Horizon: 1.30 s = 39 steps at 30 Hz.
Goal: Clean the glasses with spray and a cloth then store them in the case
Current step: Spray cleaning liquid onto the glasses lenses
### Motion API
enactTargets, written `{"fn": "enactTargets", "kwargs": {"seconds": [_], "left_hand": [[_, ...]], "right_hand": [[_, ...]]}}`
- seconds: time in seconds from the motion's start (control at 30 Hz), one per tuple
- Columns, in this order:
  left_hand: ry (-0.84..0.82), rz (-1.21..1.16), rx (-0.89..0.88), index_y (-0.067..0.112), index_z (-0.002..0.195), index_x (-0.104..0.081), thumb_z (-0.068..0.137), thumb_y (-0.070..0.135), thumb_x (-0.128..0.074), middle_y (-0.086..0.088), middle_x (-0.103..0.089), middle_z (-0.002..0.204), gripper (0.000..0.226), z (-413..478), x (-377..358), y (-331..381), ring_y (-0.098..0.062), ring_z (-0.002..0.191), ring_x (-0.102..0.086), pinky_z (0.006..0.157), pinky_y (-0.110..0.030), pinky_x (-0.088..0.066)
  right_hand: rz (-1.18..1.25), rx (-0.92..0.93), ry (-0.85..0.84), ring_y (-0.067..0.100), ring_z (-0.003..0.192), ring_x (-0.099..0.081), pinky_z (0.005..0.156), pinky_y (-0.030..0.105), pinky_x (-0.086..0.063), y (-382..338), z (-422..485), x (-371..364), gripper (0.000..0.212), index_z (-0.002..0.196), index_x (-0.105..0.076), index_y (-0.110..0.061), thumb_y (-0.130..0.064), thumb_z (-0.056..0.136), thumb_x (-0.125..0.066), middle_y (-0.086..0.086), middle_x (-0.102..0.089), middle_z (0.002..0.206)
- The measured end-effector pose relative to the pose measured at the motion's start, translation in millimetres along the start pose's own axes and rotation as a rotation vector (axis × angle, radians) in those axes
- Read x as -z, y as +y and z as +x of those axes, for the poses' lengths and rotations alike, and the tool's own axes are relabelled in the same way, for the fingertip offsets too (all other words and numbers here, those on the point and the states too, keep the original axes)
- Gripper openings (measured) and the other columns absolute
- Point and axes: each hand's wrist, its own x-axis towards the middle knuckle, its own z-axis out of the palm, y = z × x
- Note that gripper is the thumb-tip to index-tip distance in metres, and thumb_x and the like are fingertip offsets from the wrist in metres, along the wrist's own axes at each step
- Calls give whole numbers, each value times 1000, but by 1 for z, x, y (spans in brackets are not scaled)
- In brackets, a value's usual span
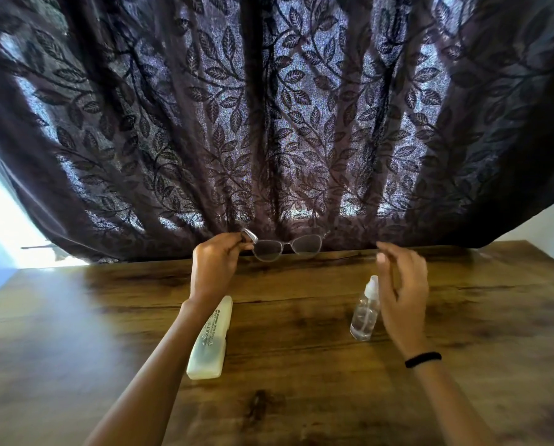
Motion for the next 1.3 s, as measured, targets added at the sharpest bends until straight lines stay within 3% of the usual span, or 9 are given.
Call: {"fn": "enactTargets", "kwargs": {"seconds": [0.13, 0.2, 0.33, 0.53, 0.67, 0.9, 1.03, 1.17, 1.3], "left_hand": [[32, -60, 99, 2, 85, -73, 74, -6, -68, -8, -73, 83, 14, 1, -4, 2, -15, 74, -67, 71, -17, -50], [48, -94, 125, 0, 83, -73, 74, -7, -68, -8, -73, 84, 13, 1, -6, 3, -12, 76, -66, 74, -11, -49], [59, -168, 184, 0, 83, -73, 75, -8, -67, -4, -71, 84, 13, -1, -6, 6, -6, 76, -67, 75, -13, -51], [72, -226, 251, -2, 79, -72, 73, -9, -68, -1, -69, 79, 10, -7, -4, 7, 15, 71, -60, 69, -3, -46], [55, -272, 288, 0, 78, -72, 73, -7, -68, 1, -69, 79, 9, -9, -6, 7, 14, 69, -61, 66, -2, -45], [69, -371, 448, 10, 84, -70, 77, -2, -69, 2, -69, 76, 15, -11, -13, 4, 8, 66, -64, 63, -7, -50], [154, -402, 573, 8, 93, -72, 76, 5, -72, -2, -72, 75, 17, -17, -18, 3, 1, 66, -67, 66, -12, -53], [174, -189, 406, 10, 92, -74, 75, 13, -75, 6, -70, 79, 17, -22, -18, 10, 1, 67, -64, 67, -6, -47], [155, -189, 219, 8, 89, -74, 73, 11, -76, 6, -69, 82, 17, -14, -17, 40, 2, 75, -63, 67, -5, -46]], "right_hand": [[-29, 44, -68, 17, 96, -48, 85, 7, -33, -9, 29, -3, 20, 102, -69, -7, -16, 85, -63, -5, -62, 94], [-1, 20, -136, 15, 96, -47, 82, 15, -38, -12, 36, -9, 22, 103, -69, -6, -14, 82, -66, -4, -63, 93], [54, 8, -198, 13, 96, -48, 79, 27, -44, -16, 40, -20, 27, 106, -68, -7, -15, 80, -67, -4, -63, 95], [90, 14, -192, 9, 95, -48, 78, 14, -42, -20, 36, -31, 28, 105, -68, -10, -21, 79, -67, -7, -62, 93], [84, 37, -176, 12, 94, -49, 79, 4, -37, -23, 38, -34, 23, 99, -70, -9, -20, 79, -68, -9, -59, 91], [-9, 146, -140, 16, 91, -51, 82, 3, -34, -34, 39, -35, 18, 92, -71, -4, -14, 78, -71, 5, -67, 87], [-71, 196, -93, 18, 90, -51, 78, 12, -36, -45, 39, -36, 16, 90, -72, -4, -14, 78, -71, 6, -68, 84], [-139, 234, -58, 18, 89, -50, 75, 26, -44, -52, 39, -36, 12, 87, -72, -5, -13, 78, -72, 5, -69, 81], [-199, 279, -33, 22, 85, -53, 68, 38, -51, -57, 36, -40, 10, 83, -72, -4, -12, 76, -74, 5, -69, 76]]}}
